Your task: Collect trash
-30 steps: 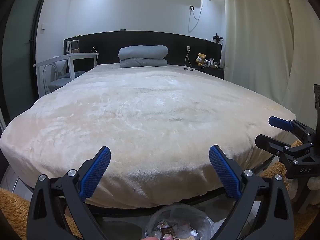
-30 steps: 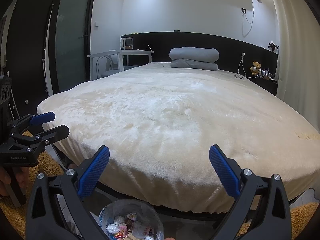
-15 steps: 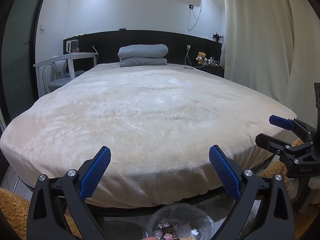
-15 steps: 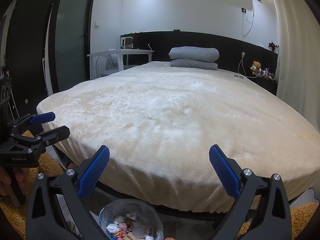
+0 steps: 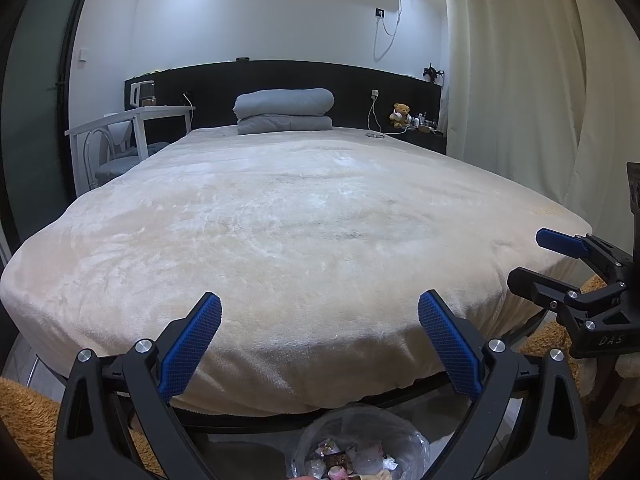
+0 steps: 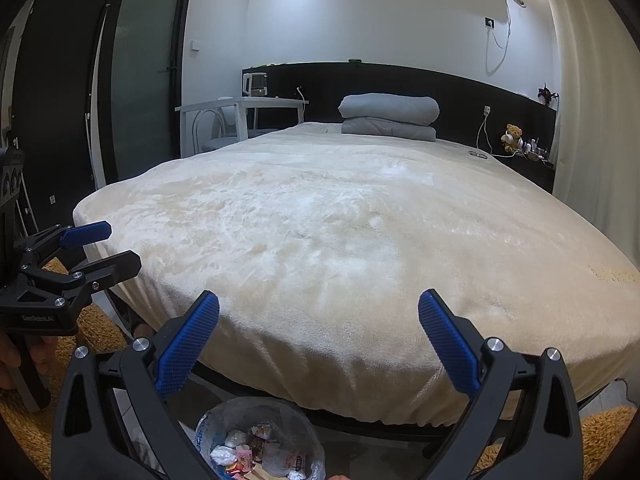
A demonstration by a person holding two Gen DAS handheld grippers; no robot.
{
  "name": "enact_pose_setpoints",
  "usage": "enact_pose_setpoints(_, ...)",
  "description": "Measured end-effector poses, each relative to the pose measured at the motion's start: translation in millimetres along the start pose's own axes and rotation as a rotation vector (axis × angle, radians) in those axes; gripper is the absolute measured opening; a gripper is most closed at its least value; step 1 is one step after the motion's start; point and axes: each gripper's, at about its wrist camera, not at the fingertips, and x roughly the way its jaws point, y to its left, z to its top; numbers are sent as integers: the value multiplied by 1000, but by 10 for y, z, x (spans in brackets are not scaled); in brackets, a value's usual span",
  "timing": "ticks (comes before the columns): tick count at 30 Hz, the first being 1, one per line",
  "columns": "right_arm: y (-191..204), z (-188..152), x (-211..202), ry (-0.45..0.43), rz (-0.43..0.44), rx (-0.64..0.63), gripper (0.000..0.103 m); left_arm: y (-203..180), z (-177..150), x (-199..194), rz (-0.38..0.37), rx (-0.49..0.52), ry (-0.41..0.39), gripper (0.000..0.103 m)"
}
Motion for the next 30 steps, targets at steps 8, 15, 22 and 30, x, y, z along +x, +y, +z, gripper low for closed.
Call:
enact_pose_setpoints(8,-7,-25,13,0,3,-5,98,10,-3,-3,-2,2,-1,97)
enact_pose_setpoints(15,-6,-23,14,0,3,-7,98,9,-2,0,-2,3,-2,97)
enact_pose_setpoints(22,-24,-42,33,2,1,-3,98,19,-12,3,1,7,8,97)
enact_pose_setpoints(30,-98,-59,51,17,2,6,98,42,-81,-13,22,12,44,97)
